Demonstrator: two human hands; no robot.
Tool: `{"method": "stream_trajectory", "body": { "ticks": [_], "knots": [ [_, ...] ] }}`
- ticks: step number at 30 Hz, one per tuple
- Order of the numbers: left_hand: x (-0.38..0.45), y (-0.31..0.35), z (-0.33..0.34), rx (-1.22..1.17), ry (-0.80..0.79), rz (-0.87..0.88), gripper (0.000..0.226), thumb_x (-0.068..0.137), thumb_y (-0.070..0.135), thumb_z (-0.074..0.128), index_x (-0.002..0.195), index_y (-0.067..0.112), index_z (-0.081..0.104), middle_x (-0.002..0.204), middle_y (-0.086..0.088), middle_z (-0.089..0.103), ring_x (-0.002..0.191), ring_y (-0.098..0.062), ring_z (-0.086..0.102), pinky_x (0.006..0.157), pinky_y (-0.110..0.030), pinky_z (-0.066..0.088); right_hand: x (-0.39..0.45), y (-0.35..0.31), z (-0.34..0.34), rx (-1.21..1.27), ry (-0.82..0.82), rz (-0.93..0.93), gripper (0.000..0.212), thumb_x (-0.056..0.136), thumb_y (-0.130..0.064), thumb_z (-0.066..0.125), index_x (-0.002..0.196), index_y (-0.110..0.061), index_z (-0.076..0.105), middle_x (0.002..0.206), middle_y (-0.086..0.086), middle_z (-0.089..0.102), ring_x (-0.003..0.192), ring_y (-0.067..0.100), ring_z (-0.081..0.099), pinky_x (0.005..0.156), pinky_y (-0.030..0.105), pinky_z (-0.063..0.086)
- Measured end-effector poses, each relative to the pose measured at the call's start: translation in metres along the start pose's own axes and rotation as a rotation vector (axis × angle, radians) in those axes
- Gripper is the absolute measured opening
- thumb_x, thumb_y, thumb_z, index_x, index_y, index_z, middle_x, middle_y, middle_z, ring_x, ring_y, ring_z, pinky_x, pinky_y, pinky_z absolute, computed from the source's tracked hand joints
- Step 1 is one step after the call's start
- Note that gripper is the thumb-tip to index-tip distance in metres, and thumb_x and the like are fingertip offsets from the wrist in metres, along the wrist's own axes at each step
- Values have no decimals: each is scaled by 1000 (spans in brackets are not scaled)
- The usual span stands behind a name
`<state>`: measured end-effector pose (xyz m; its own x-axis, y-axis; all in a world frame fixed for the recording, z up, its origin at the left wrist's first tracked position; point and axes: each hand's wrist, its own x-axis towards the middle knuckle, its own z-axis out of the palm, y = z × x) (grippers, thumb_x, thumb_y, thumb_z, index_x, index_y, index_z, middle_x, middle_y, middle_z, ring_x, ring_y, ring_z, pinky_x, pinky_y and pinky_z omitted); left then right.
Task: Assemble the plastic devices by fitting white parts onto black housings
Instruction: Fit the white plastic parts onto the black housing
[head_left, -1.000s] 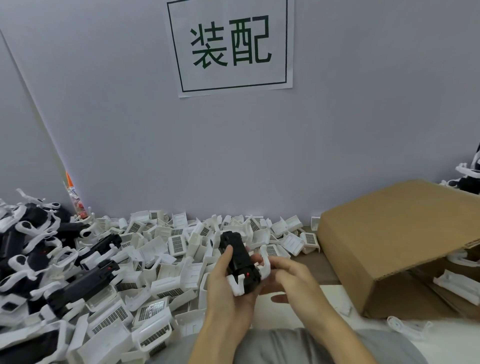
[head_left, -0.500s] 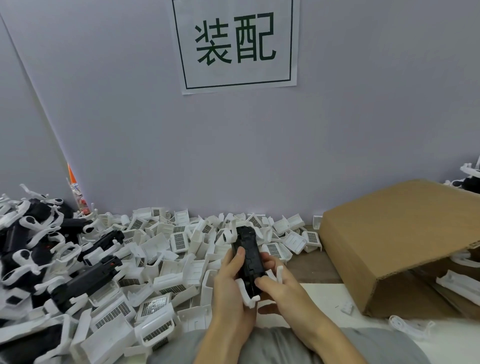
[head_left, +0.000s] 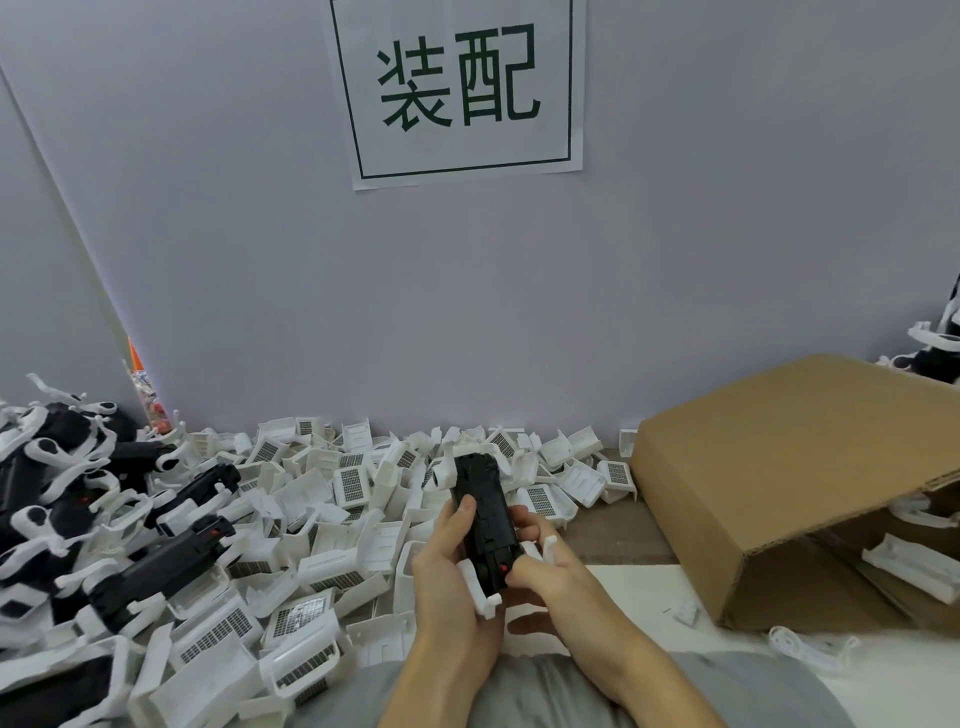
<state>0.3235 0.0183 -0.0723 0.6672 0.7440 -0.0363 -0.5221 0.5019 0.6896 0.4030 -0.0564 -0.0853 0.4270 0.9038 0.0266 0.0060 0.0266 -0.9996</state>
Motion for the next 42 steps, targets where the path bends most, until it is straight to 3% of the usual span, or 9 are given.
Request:
{"method": "stream_trajectory", "body": {
  "ticks": [5, 11, 17, 22, 24, 31, 37, 42],
  "knots": [
    [1, -3, 2, 3, 4, 24, 46, 74, 25, 68, 113, 0, 67, 85, -25, 67, 66, -32, 68, 54, -36, 57, 1, -1, 2, -5, 20, -1, 33, 70, -36, 54, 85, -65, 56, 86, -20, 72, 86, 6, 67, 75, 31, 53],
    [0, -1, 0, 8, 5, 26, 50, 77, 29, 66, 118, 2, 66, 87, -22, 70, 68, -30, 68, 55, -37, 56, -1, 0, 4, -29, 21, -3, 36, 73, -40, 57, 94, -70, 55, 97, -16, 74, 88, 3, 68, 74, 29, 54],
    [-1, -1, 2, 5, 14, 2, 56, 76, 26, 65, 122, -6, 62, 91, -28, 67, 66, -32, 68, 52, -35, 56, 2, 1, 3, 38, 8, 18, 30, 73, -41, 60, 93, -63, 61, 100, -10, 76, 97, 14, 70, 75, 33, 57],
    [-1, -4, 4, 14, 17, -11, 54, 72, 23, 65, 119, -3, 62, 88, -25, 66, 69, -33, 63, 59, -36, 54, 5, -1, 3, 236, -32, 45, 34, 67, -21, 61, 91, -43, 71, 99, 6, 76, 98, 30, 73, 86, 52, 57],
    [0, -4, 5, 18, 31, -7, 54, 72, 22, 64, 119, -5, 62, 89, -27, 66, 70, -34, 62, 64, -37, 50, 5, -2, 3, 270, -64, 40, 32, 65, -16, 58, 84, -37, 72, 94, 8, 74, 91, 29, 71, 82, 48, 57],
    [0, -5, 7, 5, 23, -20, 43, 72, 21, 64, 110, 3, 65, 86, -25, 66, 67, -30, 63, 57, -33, 52, 4, -4, 1, 336, -97, 19, 33, 60, -11, 54, 71, -34, 74, 85, 4, 71, 87, 24, 66, 75, 37, 54],
    [-2, -4, 7, 18, 18, 1, 47, 73, 22, 63, 114, 1, 64, 88, -26, 65, 68, -30, 61, 57, -33, 50, 4, -2, 0, 325, -109, 47, 35, 62, -12, 53, 86, -30, 72, 92, 9, 70, 86, 26, 66, 71, 38, 55],
    [-2, -4, 6, 14, -17, 6, 43, 73, 21, 63, 112, 1, 64, 87, -27, 64, 67, -31, 63, 54, -33, 55, 4, -2, 0, 360, -128, 75, 33, 59, -12, 53, 78, -31, 72, 87, 7, 71, 78, 24, 68, 70, 36, 54]
  ]
}}
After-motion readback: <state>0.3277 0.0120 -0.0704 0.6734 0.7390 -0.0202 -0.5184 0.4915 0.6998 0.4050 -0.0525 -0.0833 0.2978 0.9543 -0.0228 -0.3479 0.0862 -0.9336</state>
